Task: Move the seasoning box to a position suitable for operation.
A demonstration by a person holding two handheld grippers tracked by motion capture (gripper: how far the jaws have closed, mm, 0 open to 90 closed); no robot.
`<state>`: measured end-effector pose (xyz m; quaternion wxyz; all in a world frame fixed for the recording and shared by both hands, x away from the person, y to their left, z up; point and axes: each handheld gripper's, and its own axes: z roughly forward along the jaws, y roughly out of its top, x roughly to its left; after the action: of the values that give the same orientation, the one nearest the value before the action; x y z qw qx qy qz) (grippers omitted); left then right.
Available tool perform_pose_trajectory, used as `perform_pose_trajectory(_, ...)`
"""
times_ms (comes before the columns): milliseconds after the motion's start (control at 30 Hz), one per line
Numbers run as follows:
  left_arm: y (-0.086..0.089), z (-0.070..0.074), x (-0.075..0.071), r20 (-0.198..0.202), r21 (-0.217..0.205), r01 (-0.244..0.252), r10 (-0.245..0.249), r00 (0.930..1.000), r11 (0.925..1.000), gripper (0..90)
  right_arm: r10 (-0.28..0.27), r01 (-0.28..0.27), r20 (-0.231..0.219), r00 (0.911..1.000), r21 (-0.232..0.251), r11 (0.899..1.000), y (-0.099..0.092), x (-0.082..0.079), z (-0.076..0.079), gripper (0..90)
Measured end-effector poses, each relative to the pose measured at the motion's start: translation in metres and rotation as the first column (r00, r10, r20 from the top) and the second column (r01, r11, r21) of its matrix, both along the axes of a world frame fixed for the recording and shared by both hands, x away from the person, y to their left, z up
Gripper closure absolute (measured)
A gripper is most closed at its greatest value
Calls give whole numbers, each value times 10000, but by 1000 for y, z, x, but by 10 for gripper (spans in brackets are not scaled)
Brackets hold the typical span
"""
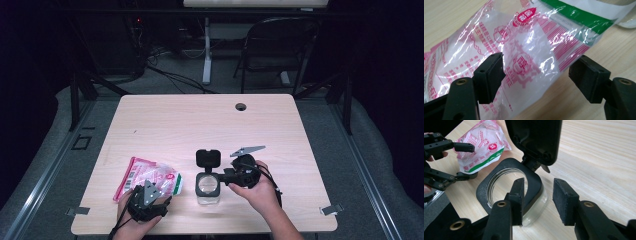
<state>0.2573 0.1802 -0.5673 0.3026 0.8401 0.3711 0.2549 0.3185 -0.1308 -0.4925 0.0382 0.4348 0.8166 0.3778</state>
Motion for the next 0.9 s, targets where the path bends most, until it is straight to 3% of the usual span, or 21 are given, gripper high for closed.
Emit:
perform_pose_trajectory(433, -14, -3, 18, 82, 224, 134, -136, 9999, 9997, 351, -712, 710, 190, 9973, 103, 9974, -23, -13, 3, 618)
perform_pose_trajectory(600, -19, -2, 25, 55, 172, 292, -292, 9996, 9994, 403, -1024, 1022, 231, 9945, 122, 9947, -33, -19, 3, 618)
perform_pose_trajectory(900, -20, -6, 37, -121, 115, 10, -8, 9999, 9999, 530, -1506, 1503, 254, 9883, 153, 9885, -49, -28, 3, 617)
